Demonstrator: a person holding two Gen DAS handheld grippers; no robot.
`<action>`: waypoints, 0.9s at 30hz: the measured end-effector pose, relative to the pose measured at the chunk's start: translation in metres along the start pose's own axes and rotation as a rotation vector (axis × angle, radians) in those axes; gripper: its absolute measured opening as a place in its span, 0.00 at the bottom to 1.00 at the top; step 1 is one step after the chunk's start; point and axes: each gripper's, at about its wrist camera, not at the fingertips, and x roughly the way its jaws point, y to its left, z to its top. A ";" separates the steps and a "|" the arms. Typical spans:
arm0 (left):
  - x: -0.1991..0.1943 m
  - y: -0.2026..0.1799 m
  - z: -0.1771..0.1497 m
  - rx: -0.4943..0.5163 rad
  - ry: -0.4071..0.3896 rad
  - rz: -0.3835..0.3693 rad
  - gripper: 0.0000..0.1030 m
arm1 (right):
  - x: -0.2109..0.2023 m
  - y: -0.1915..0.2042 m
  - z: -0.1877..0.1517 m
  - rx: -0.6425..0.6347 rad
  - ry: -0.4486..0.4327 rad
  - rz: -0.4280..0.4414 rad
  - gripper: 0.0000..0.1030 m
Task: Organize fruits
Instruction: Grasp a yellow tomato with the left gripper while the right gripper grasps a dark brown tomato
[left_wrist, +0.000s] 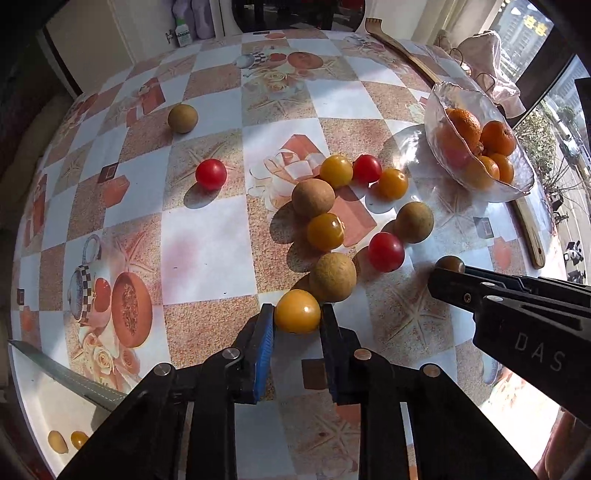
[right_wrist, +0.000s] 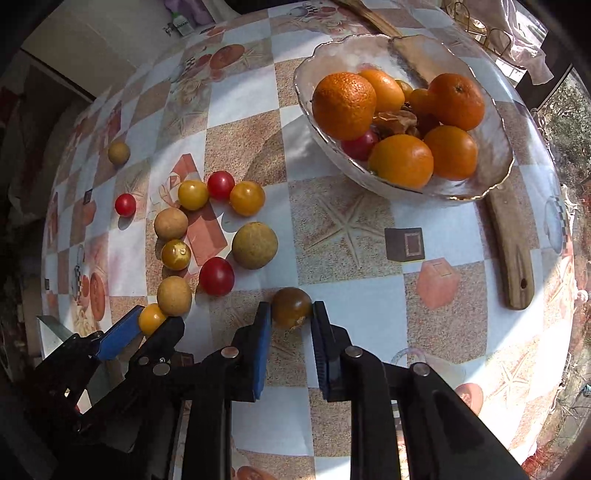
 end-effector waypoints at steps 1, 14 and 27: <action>-0.001 0.001 0.000 -0.004 0.004 -0.018 0.25 | -0.001 0.000 -0.001 0.003 0.001 0.007 0.23; -0.064 0.040 -0.039 -0.058 -0.023 -0.104 0.25 | -0.044 0.011 -0.048 0.004 -0.007 0.081 0.23; -0.115 0.084 -0.097 -0.105 -0.040 -0.083 0.25 | -0.071 0.058 -0.104 -0.067 0.025 0.104 0.23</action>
